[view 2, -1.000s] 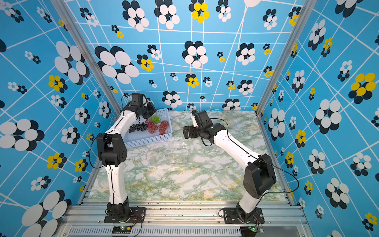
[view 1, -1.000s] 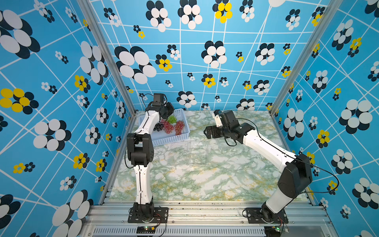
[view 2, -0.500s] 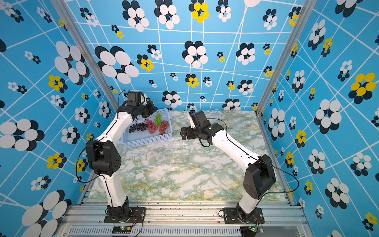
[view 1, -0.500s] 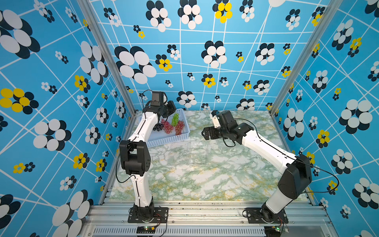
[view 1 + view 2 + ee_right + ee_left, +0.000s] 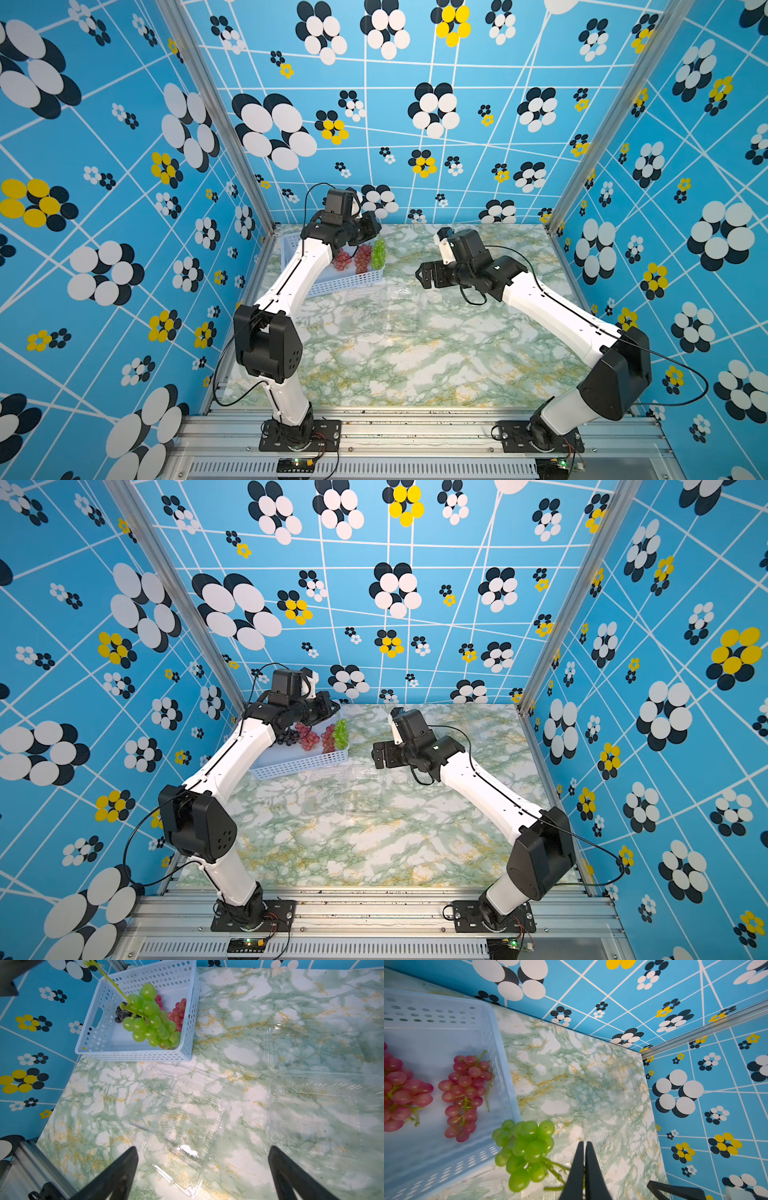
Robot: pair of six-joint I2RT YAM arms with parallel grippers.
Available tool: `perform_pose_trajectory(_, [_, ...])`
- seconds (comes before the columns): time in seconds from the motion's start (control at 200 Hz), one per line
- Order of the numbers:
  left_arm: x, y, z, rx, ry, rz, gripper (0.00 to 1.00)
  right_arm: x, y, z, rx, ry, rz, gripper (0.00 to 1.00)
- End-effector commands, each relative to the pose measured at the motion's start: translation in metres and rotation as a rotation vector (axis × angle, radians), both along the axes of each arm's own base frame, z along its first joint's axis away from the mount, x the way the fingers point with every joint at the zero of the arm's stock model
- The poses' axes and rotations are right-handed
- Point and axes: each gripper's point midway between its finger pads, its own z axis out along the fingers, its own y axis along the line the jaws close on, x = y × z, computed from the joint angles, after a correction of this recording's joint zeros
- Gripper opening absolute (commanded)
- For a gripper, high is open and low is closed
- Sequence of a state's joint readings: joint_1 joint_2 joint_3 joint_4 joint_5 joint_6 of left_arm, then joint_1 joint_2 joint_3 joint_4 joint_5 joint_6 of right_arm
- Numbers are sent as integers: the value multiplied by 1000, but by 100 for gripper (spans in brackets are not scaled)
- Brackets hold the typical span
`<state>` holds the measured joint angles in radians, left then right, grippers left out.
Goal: Pack grapes into containers
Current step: Place the grape into the packing box.
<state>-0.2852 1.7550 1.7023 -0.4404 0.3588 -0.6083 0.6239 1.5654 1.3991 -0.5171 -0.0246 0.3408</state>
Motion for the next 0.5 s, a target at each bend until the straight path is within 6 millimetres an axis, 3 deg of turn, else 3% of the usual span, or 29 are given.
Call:
perform_pose_trajectory(0.0, [-21,-8,23,4,-56,-21,0,-9,-10,-6,-20,9,-30,99])
perform_pose_trajectory(0.225, [-52,-24,24,9,-51,-57,0,-19,-19,-20,-21,27,-50,99])
perform_pose_trajectory(0.495, [-78,-44,-9,4,15,-98,0,-30,-32,-33,-41,35,-72,99])
